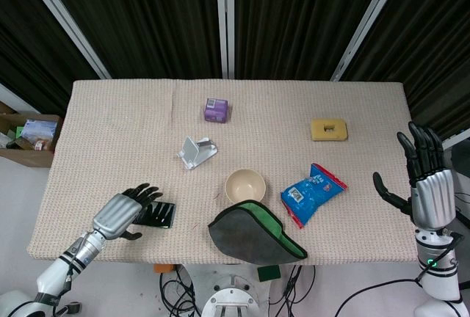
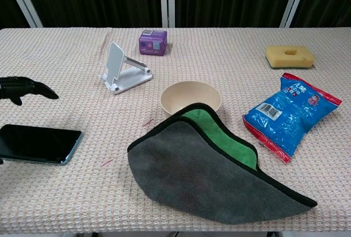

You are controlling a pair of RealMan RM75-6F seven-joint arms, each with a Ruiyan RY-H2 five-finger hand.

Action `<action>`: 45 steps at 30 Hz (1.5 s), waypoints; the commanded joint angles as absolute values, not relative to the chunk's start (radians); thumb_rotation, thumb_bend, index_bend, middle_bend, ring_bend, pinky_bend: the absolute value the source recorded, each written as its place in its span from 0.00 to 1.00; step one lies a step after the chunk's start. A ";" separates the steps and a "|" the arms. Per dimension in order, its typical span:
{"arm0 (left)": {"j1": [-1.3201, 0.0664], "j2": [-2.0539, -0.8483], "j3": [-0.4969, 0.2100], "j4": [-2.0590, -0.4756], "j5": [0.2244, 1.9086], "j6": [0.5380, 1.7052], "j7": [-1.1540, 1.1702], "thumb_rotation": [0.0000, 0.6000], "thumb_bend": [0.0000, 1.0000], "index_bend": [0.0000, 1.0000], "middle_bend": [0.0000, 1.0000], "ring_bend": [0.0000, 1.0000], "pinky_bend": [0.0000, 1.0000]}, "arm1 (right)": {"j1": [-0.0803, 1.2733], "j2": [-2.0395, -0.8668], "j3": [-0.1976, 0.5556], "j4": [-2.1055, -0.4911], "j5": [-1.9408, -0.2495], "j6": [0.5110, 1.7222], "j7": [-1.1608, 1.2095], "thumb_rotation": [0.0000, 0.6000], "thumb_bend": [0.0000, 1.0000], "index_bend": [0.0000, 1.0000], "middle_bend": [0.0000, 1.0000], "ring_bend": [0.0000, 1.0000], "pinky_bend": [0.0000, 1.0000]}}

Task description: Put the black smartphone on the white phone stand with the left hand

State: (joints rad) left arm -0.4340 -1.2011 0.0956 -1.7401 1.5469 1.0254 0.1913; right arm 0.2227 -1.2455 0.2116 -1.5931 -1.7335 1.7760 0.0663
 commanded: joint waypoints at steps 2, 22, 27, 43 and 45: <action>-0.486 -1.237 0.072 -1.757 1.456 0.929 0.270 1.00 0.09 0.16 0.10 0.07 0.23 | 0.217 -1.244 0.207 -1.591 -1.729 1.777 0.066 0.99 0.37 0.00 0.00 0.00 0.00; -0.574 -1.289 0.045 -1.762 1.047 0.857 0.623 0.68 0.20 0.22 0.10 0.05 0.21 | 0.210 -1.256 0.194 -1.559 -1.723 1.770 0.041 0.99 0.37 0.00 0.00 0.00 0.00; -0.592 -1.297 0.062 -1.762 1.008 0.862 0.653 0.66 0.20 0.24 0.09 0.04 0.21 | 0.208 -1.254 0.196 -1.556 -1.720 1.774 0.041 0.99 0.37 0.00 0.00 0.00 0.00; -0.595 -1.345 0.109 -1.735 1.007 0.955 0.726 0.91 0.20 0.33 0.07 0.03 0.20 | 0.202 -1.259 0.191 -1.551 -1.711 1.771 0.041 0.99 0.38 0.00 0.00 0.00 0.00; -0.591 -1.354 0.109 -1.732 1.015 0.964 0.717 0.99 0.20 0.40 0.07 0.03 0.20 | 0.201 -1.259 0.191 -1.551 -1.711 1.772 0.041 0.99 0.38 0.00 0.00 0.00 0.00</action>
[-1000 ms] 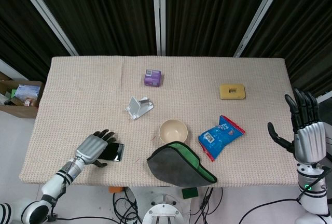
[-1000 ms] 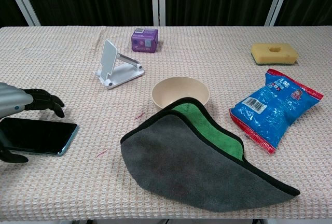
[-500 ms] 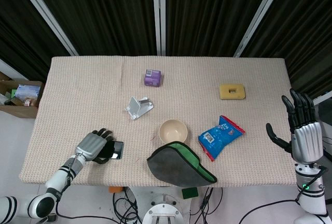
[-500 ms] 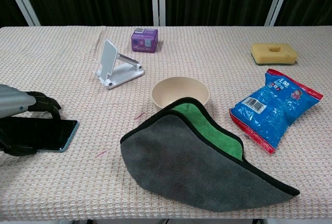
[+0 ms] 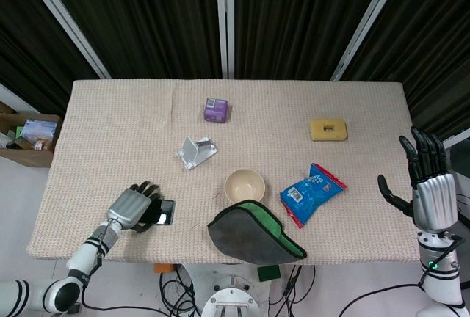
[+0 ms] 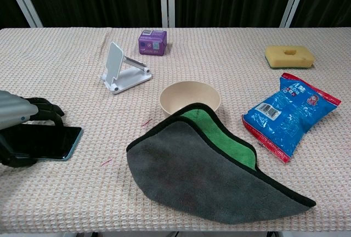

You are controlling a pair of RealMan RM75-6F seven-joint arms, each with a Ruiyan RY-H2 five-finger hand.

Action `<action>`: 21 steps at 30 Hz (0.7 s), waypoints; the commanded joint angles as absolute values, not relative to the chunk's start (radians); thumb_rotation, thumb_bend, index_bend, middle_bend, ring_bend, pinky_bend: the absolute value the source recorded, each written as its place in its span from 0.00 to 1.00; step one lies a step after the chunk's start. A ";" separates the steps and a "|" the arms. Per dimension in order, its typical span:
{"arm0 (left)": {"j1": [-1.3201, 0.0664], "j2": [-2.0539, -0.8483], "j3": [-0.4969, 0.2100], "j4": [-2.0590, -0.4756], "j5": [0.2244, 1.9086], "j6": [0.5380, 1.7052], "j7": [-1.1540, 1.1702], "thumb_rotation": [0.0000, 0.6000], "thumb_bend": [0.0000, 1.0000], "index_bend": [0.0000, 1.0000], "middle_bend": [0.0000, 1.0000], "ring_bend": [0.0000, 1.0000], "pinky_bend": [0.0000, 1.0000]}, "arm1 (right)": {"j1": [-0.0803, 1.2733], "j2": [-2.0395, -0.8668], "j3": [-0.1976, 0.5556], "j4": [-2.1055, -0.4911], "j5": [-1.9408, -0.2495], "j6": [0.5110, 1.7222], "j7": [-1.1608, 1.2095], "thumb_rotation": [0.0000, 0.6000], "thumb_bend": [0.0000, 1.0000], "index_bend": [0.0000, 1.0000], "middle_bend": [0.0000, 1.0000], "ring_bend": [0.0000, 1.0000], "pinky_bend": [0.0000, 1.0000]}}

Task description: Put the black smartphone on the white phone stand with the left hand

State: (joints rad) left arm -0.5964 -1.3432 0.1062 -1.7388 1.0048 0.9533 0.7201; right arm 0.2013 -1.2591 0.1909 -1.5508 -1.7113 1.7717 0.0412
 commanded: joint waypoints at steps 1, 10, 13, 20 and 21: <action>-0.589 -1.358 0.109 -1.728 1.023 0.969 0.710 1.00 0.21 0.43 0.07 0.03 0.20 | 0.200 -1.259 0.191 -1.550 -1.710 1.771 0.041 0.99 0.38 0.00 0.00 0.00 0.00; -0.562 -1.366 0.089 -1.722 1.108 1.023 0.613 1.00 0.27 0.63 0.15 0.04 0.20 | 0.195 -1.259 0.188 -1.543 -1.703 1.770 0.049 0.99 0.38 0.00 0.00 0.00 0.00; -0.545 -1.357 0.078 -1.721 1.170 1.056 0.544 1.00 0.29 0.66 0.21 0.07 0.21 | 0.194 -1.258 0.187 -1.541 -1.699 1.768 0.054 0.99 0.38 0.00 0.00 0.00 0.00; -0.518 -1.342 0.059 -1.688 1.266 1.072 0.339 1.00 0.31 0.67 0.31 0.12 0.23 | 0.193 -1.260 0.182 -1.536 -1.696 1.759 0.057 0.99 0.38 0.00 0.00 0.00 0.00; -0.515 -1.342 0.055 -1.684 1.274 1.069 0.299 1.00 0.31 0.67 0.33 0.12 0.23 | 0.193 -1.260 0.181 -1.537 -1.695 1.759 0.057 0.99 0.38 0.00 0.00 0.00 0.00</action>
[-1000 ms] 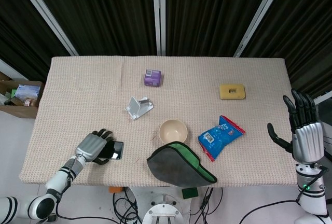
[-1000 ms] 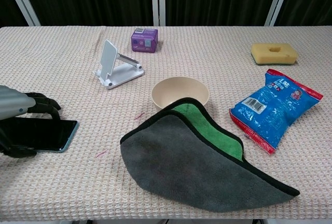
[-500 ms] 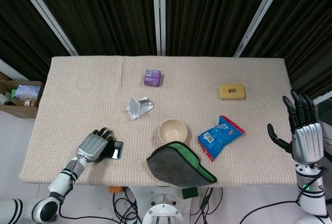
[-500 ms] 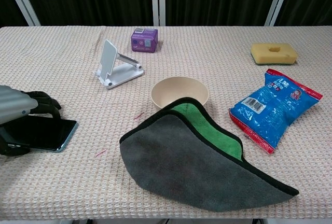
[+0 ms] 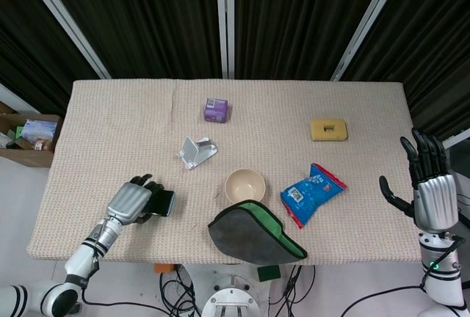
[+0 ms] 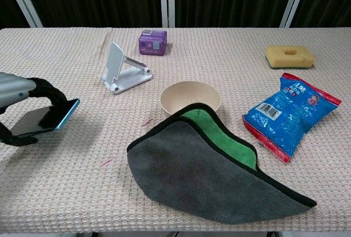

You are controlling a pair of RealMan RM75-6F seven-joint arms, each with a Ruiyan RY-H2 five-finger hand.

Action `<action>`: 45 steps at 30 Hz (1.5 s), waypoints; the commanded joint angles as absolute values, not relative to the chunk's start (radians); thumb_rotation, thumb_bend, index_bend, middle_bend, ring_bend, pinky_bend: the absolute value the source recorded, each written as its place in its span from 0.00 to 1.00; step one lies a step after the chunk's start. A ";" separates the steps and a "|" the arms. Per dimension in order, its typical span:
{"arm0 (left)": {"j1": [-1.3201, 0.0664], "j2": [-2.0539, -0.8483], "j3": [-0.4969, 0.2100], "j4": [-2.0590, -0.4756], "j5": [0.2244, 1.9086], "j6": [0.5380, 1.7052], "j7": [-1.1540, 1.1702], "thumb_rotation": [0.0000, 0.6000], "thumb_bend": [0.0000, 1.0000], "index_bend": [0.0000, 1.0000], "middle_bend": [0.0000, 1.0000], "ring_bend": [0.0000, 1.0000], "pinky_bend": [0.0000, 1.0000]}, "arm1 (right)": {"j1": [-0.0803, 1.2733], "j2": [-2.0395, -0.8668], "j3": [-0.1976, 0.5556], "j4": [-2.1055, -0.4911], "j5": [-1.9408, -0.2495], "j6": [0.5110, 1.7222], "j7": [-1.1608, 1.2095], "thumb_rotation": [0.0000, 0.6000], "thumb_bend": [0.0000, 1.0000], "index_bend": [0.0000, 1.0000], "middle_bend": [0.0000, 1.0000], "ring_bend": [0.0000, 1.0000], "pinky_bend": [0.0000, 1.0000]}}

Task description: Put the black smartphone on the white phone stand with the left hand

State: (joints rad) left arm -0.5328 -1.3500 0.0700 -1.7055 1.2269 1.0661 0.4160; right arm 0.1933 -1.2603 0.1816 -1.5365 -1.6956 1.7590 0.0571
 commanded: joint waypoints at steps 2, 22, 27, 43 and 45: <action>-0.507 -1.341 0.046 -1.674 1.292 1.058 0.182 1.00 0.31 0.67 0.36 0.12 0.23 | 0.193 -1.260 0.182 -1.537 -1.695 1.759 0.056 0.99 0.38 0.00 0.00 0.00 0.00; -0.446 -1.380 -0.080 -1.550 1.386 1.140 -0.502 1.00 0.31 0.58 0.62 0.23 0.29 | 0.182 -1.262 0.179 -1.527 -1.684 1.761 0.064 0.99 0.38 0.00 0.00 0.00 0.00; -0.453 -1.435 -0.159 -1.562 1.297 1.171 -0.433 1.00 0.31 0.56 0.63 0.24 0.29 | 0.180 -1.262 0.181 -1.527 -1.682 1.765 0.069 0.99 0.38 0.00 0.00 0.00 0.00; -0.576 -1.685 -0.370 -1.582 0.978 1.259 -0.010 1.00 0.31 0.57 0.63 0.26 0.25 | 0.171 -1.231 0.192 -1.553 -1.681 1.779 0.088 0.99 0.38 0.00 0.00 0.00 0.00; -0.589 -1.719 -0.382 -1.567 0.949 1.268 0.022 1.00 0.31 0.57 0.63 0.26 0.25 | 0.168 -1.228 0.191 -1.556 -1.683 1.784 0.090 0.99 0.38 0.00 0.00 0.00 0.00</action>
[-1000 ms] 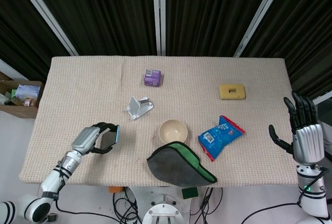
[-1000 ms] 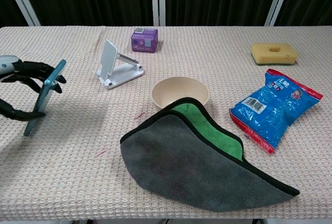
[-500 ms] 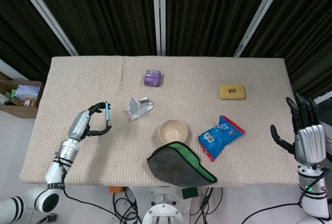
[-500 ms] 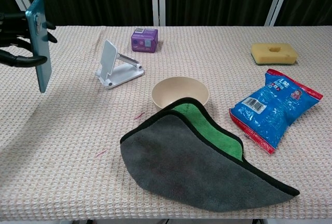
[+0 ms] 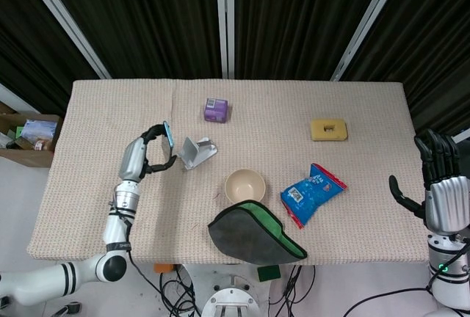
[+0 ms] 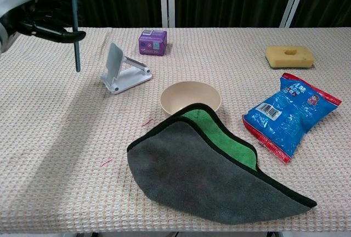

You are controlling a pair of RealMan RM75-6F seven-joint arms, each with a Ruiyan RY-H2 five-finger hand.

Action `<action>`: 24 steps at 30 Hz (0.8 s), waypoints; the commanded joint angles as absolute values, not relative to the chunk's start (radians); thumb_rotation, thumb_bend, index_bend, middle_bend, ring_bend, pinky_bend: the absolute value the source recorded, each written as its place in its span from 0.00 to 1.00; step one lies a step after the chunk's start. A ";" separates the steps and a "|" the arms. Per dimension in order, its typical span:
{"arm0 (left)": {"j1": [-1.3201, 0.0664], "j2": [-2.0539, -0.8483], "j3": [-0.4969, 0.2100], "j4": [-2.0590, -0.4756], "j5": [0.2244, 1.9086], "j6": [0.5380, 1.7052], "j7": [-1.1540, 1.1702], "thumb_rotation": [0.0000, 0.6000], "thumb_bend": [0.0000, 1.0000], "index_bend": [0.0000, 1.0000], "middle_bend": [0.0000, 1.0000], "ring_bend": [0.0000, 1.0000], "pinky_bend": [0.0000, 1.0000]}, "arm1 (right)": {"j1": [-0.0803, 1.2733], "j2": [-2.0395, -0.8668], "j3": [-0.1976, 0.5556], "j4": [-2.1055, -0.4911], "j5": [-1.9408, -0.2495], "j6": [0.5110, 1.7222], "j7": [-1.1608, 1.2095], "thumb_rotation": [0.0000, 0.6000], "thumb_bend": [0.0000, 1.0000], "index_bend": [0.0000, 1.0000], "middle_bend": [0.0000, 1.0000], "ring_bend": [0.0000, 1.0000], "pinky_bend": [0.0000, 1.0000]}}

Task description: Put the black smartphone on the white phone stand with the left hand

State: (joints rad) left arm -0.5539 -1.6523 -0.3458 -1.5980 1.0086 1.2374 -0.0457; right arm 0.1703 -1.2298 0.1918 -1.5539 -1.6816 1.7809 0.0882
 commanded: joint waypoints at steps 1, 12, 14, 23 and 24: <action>-0.596 -1.738 -0.387 -1.561 0.931 1.270 0.040 1.00 0.31 0.57 0.63 0.26 0.25 | 0.166 -1.225 0.191 -1.557 -1.683 1.787 0.093 0.99 0.38 0.00 0.00 0.00 0.00; -0.631 -1.871 -0.426 -1.479 0.876 1.319 0.117 1.00 0.31 0.57 0.63 0.28 0.23 | 0.147 -1.213 0.189 -1.556 -1.680 1.808 0.123 0.99 0.39 0.00 0.00 0.00 0.00; -0.632 -1.884 -0.441 -1.478 0.861 1.325 0.123 1.00 0.31 0.57 0.63 0.28 0.23 | 0.144 -1.211 0.189 -1.555 -1.678 1.809 0.129 0.99 0.39 0.00 0.00 0.00 0.00; -0.648 -1.941 -0.491 -1.452 0.817 1.329 0.133 1.00 0.31 0.58 0.63 0.28 0.23 | 0.147 -1.215 0.188 -1.550 -1.679 1.801 0.140 0.99 0.39 0.00 0.00 0.00 0.00; -0.650 -1.947 -0.494 -1.447 0.815 1.331 0.133 1.00 0.31 0.58 0.63 0.28 0.23 | 0.148 -1.216 0.188 -1.549 -1.680 1.801 0.140 0.99 0.39 0.00 0.00 0.00 0.00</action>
